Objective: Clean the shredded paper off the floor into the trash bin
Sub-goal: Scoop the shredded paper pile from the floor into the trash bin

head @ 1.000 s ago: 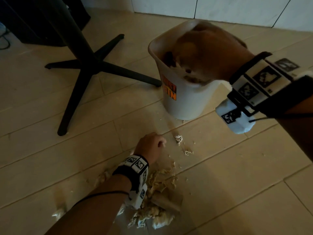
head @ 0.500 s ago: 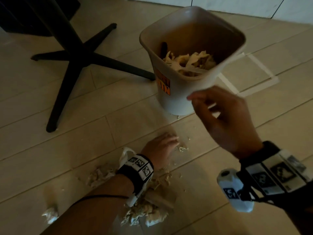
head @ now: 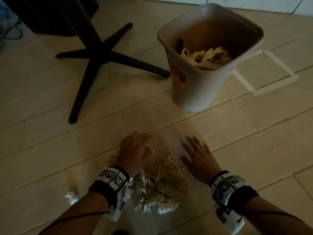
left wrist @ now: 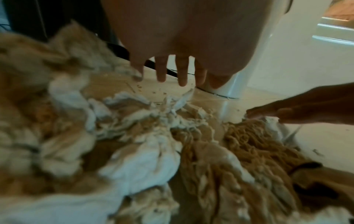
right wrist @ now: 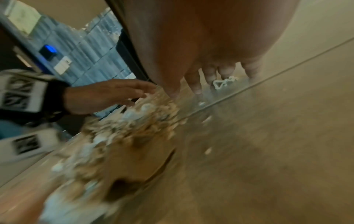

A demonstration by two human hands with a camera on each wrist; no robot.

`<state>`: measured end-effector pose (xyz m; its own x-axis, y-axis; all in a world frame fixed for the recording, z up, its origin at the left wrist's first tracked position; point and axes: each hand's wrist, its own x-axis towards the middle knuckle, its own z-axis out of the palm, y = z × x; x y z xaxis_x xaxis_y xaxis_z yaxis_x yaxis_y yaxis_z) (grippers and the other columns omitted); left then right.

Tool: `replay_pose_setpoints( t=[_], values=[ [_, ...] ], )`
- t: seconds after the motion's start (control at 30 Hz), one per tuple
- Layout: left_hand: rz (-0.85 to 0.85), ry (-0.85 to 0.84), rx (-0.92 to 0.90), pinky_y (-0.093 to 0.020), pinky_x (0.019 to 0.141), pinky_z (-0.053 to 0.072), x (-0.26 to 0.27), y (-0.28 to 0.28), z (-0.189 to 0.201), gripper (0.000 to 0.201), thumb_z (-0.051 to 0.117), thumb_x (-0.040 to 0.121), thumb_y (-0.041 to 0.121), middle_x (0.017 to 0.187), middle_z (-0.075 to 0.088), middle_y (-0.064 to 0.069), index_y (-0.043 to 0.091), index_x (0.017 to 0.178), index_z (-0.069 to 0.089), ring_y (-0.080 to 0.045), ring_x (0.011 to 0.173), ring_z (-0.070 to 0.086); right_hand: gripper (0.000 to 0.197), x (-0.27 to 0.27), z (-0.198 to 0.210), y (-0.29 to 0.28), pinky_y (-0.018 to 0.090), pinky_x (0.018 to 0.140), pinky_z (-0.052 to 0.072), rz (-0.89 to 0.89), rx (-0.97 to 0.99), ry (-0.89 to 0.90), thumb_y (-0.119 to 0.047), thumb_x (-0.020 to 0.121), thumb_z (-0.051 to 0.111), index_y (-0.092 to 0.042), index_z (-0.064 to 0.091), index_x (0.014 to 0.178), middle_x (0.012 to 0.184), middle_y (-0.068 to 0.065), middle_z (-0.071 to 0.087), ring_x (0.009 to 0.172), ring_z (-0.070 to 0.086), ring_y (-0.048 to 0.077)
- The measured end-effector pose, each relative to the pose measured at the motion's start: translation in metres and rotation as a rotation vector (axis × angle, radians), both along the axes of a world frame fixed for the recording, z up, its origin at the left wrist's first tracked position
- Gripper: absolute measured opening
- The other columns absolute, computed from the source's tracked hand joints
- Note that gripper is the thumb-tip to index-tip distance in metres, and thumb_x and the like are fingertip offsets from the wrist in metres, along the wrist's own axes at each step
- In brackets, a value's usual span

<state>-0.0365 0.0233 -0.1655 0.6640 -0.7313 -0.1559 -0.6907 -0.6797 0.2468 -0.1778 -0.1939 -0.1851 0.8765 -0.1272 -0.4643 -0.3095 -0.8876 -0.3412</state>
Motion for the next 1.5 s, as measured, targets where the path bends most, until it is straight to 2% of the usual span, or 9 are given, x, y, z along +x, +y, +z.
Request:
replay_pose_setpoints(
  t=[0.23, 0.33, 0.47, 0.63, 0.8, 0.97, 1.1, 1.37, 1.5],
  values=[
    [-0.001, 0.243, 0.178, -0.043, 0.115, 0.024, -0.040, -0.002, -0.001, 0.044, 0.030, 0.100, 0.046, 0.157, 0.024, 0.005, 0.037, 0.141, 0.038, -0.023, 0.144, 0.015, 0.129, -0.018, 0.033, 0.051, 0.053, 0.119, 0.015, 0.255, 0.124, 0.030, -0.080, 0.058, -0.038, -0.023, 0.026, 0.154, 0.163, 0.012, 0.018, 0.150, 0.011, 0.035],
    [-0.003, 0.281, 0.174, -0.043, 0.117, 0.018, -0.050, -0.010, 0.012, 0.045, 0.035, 0.100, 0.041, 0.156, 0.025, 0.008, 0.037, 0.145, 0.033, -0.022, 0.146, 0.014, 0.085, -0.020, 0.053, 0.057, 0.042, 0.114, 0.031, 0.199, 0.204, 0.038, -0.070, 0.089, -0.001, -0.024, 0.037, 0.149, 0.157, 0.006, 0.031, 0.144, 0.027, 0.030],
    [0.159, 0.196, 0.278, -0.062, 0.113, 0.009, -0.036, 0.001, 0.027, 0.055, 0.045, 0.092, 0.049, 0.159, 0.011, 0.012, 0.049, 0.142, 0.021, -0.027, 0.147, -0.002, 0.068, -0.024, 0.045, 0.045, 0.038, 0.107, 0.038, 0.042, 0.186, 0.041, -0.061, 0.093, 0.043, -0.029, 0.030, 0.151, 0.154, -0.001, 0.030, 0.136, 0.034, 0.023],
    [0.506, 0.378, 0.386, -0.064, 0.112, 0.015, -0.010, 0.050, 0.034, 0.079, 0.044, 0.079, 0.076, 0.160, -0.009, 0.013, 0.056, 0.144, 0.003, -0.036, 0.147, -0.004, 0.074, -0.022, 0.039, 0.040, 0.039, 0.103, 0.042, 0.018, 0.181, 0.076, -0.060, 0.091, 0.050, -0.033, 0.019, 0.153, 0.152, -0.001, 0.028, 0.132, 0.035, 0.026],
    [0.465, 0.555, 0.378, -0.049, 0.111, 0.031, -0.014, 0.065, 0.015, 0.108, 0.056, 0.060, 0.086, 0.161, -0.005, 0.004, 0.057, 0.143, -0.005, -0.037, 0.145, 0.016, 0.076, -0.013, 0.037, 0.048, 0.043, 0.102, 0.043, 0.030, 0.197, 0.116, -0.057, 0.090, 0.053, -0.034, 0.017, 0.153, 0.149, 0.003, 0.028, 0.131, 0.038, 0.029],
    [0.286, 0.449, 0.320, -0.044, 0.094, 0.049, -0.030, 0.043, 0.013, 0.081, 0.063, 0.081, 0.050, 0.146, 0.023, -0.001, 0.059, 0.142, 0.010, -0.034, 0.115, 0.050, 0.064, -0.008, 0.036, 0.055, 0.044, 0.100, 0.044, 0.097, 0.186, 0.145, -0.047, 0.095, 0.049, -0.035, 0.020, 0.151, 0.148, 0.005, 0.027, 0.128, 0.037, 0.031],
    [0.258, 0.366, 0.178, -0.039, 0.087, 0.051, -0.040, 0.041, 0.007, 0.047, 0.062, 0.088, 0.015, 0.122, 0.042, 0.002, 0.040, 0.127, 0.053, -0.027, 0.105, 0.054, 0.065, -0.013, 0.033, 0.050, 0.042, 0.103, 0.042, 0.045, 0.230, 0.074, -0.050, 0.094, 0.052, -0.035, 0.025, 0.151, 0.146, 0.004, 0.030, 0.129, 0.039, 0.030],
    [0.306, 0.326, -0.138, -0.037, 0.082, 0.053, -0.034, 0.025, 0.044, 0.022, 0.076, 0.078, 0.020, 0.101, 0.062, 0.003, 0.026, 0.099, 0.071, -0.021, 0.096, 0.063, 0.040, 0.002, 0.052, 0.044, 0.030, 0.092, 0.045, -0.387, 0.579, -0.177, -0.047, 0.099, 0.046, -0.031, 0.052, 0.135, 0.134, 0.001, 0.045, 0.108, 0.055, 0.017],
    [0.138, 0.352, -0.316, -0.039, 0.078, 0.053, -0.040, 0.000, 0.072, 0.025, 0.074, 0.073, 0.011, 0.096, 0.063, 0.006, 0.026, 0.093, 0.071, -0.017, 0.089, 0.062, 0.053, 0.024, 0.078, 0.043, 0.038, 0.106, 0.038, -0.574, 0.889, -0.150, -0.059, 0.096, 0.039, -0.030, 0.048, 0.139, 0.145, -0.002, 0.046, 0.125, 0.047, 0.016]
  ],
)
